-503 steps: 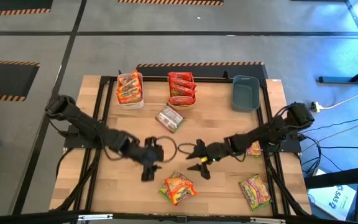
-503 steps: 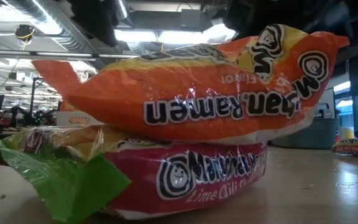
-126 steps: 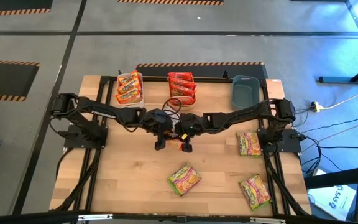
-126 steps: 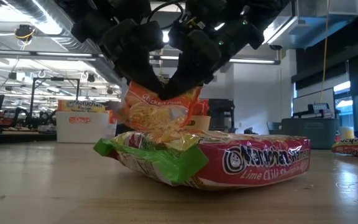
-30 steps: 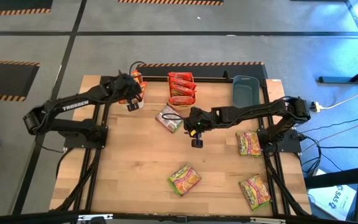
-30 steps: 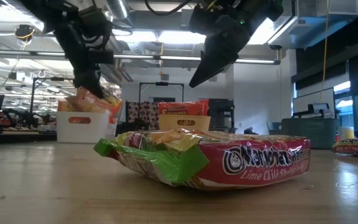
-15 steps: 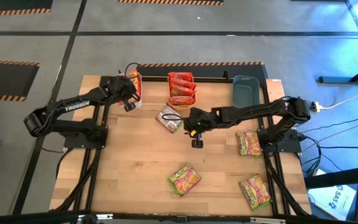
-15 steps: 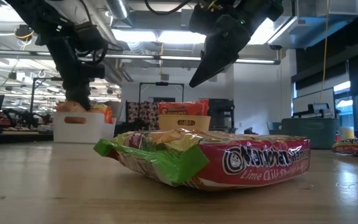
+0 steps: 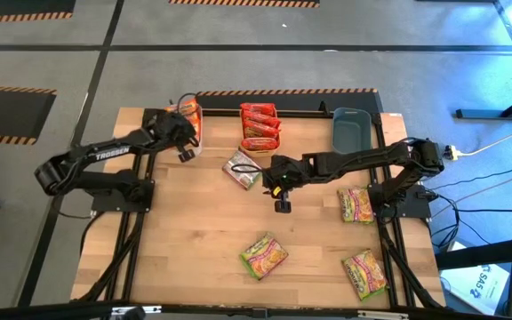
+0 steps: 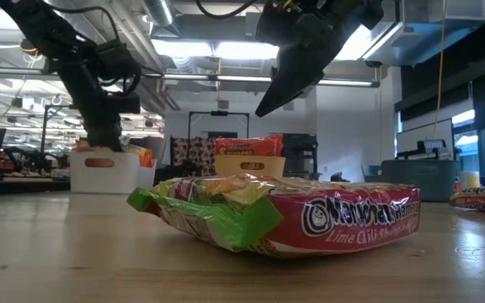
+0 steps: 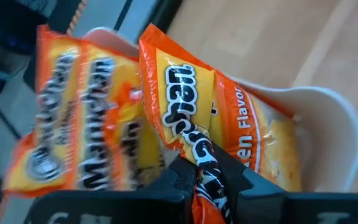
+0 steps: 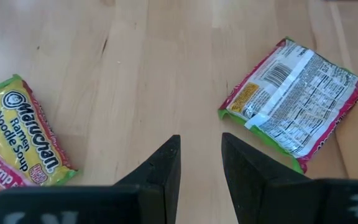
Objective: Sort Maruchan noodles
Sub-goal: Put the light orange noddle pack into the white bin
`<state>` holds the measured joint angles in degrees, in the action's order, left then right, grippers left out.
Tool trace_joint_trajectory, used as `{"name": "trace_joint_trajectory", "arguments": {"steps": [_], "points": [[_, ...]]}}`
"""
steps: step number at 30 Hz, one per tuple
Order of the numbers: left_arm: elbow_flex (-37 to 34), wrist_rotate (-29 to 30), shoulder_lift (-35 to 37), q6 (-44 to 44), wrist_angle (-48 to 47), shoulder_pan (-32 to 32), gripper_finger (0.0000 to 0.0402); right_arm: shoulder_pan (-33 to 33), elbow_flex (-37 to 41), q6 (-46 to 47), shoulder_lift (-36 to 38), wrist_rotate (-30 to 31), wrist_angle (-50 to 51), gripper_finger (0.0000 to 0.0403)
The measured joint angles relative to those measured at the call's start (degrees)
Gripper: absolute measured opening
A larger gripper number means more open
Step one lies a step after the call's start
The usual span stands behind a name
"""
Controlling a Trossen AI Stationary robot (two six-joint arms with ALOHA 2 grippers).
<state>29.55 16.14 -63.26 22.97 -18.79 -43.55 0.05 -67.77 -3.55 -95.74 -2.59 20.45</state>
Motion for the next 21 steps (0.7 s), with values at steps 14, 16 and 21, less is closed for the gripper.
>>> {"name": "trace_joint_trajectory", "arguments": {"steps": [14,16,21], "points": [[-2.0,5.0,-5.2,-9.7,2.7,3.3,0.0018,0.0,0.0,-1.0,0.0,0.0,0.3,0.0104],[-1.3,6.3,-5.0,-12.1,1.7,3.3,0.0022,0.0,0.0,-1.0,0.0,0.0,0.3,0.0104],[0.4,5.5,-3.4,-14.9,-2.2,3.2,0.0059,0.0,0.0,-0.9,0.0,0.0,0.8,0.0104]]}}
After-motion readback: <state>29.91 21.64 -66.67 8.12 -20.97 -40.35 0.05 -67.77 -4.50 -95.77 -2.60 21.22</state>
